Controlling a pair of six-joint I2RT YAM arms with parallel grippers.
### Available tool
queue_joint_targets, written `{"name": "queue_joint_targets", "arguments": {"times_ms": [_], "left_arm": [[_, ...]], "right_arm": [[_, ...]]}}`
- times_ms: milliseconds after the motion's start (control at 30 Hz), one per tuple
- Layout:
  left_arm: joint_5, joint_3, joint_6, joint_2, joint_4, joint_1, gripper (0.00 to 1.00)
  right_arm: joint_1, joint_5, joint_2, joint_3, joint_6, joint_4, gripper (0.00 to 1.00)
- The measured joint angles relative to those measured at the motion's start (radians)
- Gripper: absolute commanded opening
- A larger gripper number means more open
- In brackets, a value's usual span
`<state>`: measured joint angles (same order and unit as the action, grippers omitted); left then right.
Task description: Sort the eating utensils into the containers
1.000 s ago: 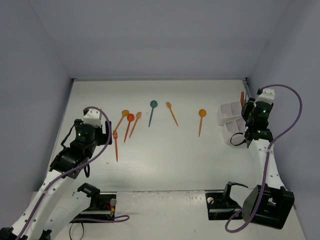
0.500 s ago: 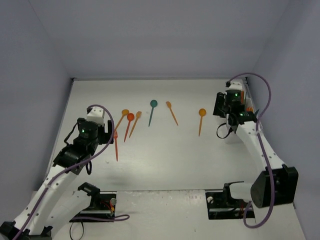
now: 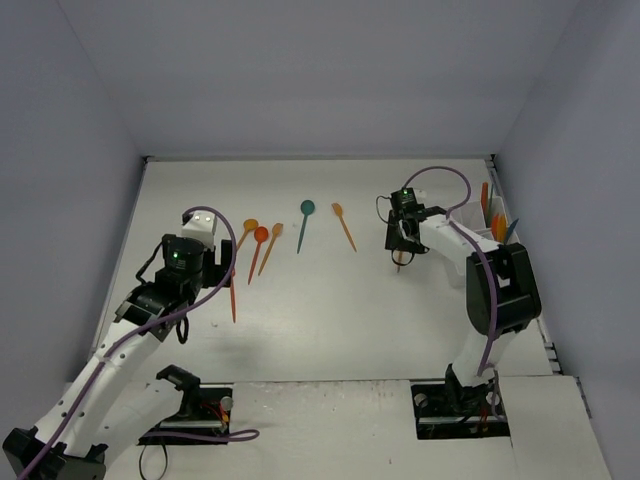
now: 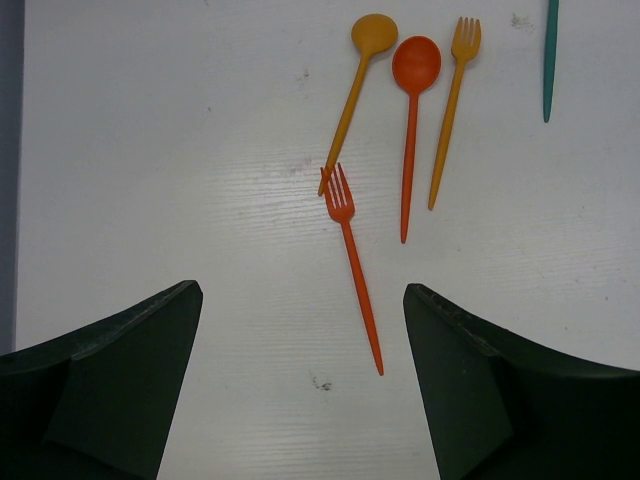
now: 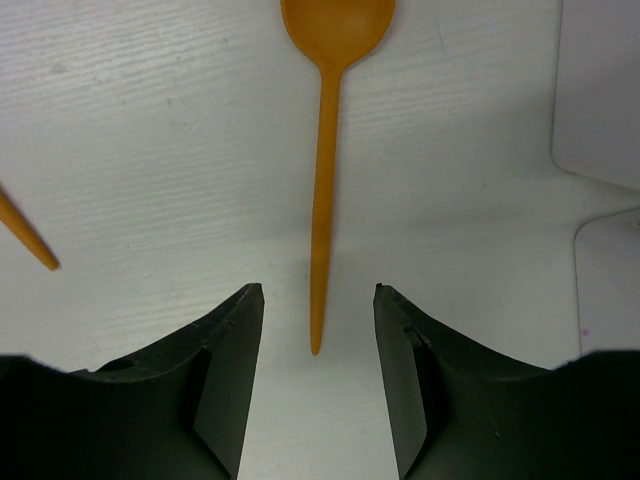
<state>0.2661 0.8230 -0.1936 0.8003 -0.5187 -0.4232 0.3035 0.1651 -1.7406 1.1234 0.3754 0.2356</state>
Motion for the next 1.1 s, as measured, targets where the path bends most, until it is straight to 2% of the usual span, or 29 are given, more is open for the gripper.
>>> {"name": "queue_joint_targets", "arguments": {"times_ms": [433,600,933,1100], "left_arm": [[0.001,0.0,0.0,0.005,0.0,0.0,0.8],[0.007,0.0,0.0,0.005,0.0,0.0,0.8],[0.018,0.0,0.0,0.018,-0.001,0.0,0.8],[0.023,0.0,0.0,0.019,0.0,0.0,0.8]], "right_arm": [[-0.023,0.031,-0.213,0.15,0.046,-0.031,0.4],[-0.048,0.038,-0.244,0.188,0.046,-0.037,0.34],[-0.061,0.045,-0.31,0.274,0.018,-0.048,0.01],[-0.061,0.027,-0.317,0.298,-0.032,-0.042,0.0]]}}
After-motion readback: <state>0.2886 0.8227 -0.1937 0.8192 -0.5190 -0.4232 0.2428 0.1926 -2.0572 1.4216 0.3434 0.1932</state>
